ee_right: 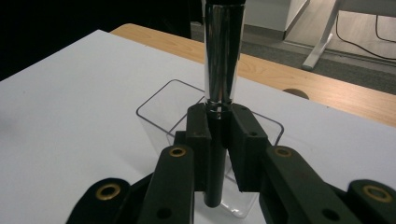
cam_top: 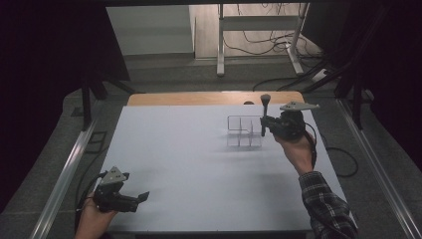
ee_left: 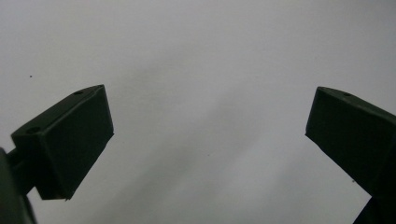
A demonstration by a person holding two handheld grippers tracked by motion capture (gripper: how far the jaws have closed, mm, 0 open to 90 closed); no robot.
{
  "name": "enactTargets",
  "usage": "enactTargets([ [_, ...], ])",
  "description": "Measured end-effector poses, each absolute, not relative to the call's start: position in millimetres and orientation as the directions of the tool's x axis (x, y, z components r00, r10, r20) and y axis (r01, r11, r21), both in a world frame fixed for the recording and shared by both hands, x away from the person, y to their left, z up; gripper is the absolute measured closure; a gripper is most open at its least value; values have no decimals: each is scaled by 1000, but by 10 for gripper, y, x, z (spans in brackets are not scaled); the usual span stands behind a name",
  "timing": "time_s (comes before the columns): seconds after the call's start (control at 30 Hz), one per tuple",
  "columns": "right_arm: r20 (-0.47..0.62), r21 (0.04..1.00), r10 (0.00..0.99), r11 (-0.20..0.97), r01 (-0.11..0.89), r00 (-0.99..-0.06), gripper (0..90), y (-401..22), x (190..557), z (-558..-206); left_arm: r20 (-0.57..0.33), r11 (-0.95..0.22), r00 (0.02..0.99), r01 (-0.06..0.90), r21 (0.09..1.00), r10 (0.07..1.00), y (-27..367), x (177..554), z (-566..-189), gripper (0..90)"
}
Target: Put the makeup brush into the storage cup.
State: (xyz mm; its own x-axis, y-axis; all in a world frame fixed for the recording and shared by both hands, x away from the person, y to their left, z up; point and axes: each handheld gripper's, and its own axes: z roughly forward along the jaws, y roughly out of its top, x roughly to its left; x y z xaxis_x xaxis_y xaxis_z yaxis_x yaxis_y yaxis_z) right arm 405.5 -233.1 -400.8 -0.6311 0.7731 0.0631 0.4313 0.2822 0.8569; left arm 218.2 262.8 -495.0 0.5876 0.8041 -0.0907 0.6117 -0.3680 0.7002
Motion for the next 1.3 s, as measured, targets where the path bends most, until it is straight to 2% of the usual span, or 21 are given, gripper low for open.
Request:
enactTargets([
  [1.3,37,850,813,279,446,-580,781,-2298,4551,-3944,-94,-352,584,602,717,806,2646,2180,-4934,13],
])
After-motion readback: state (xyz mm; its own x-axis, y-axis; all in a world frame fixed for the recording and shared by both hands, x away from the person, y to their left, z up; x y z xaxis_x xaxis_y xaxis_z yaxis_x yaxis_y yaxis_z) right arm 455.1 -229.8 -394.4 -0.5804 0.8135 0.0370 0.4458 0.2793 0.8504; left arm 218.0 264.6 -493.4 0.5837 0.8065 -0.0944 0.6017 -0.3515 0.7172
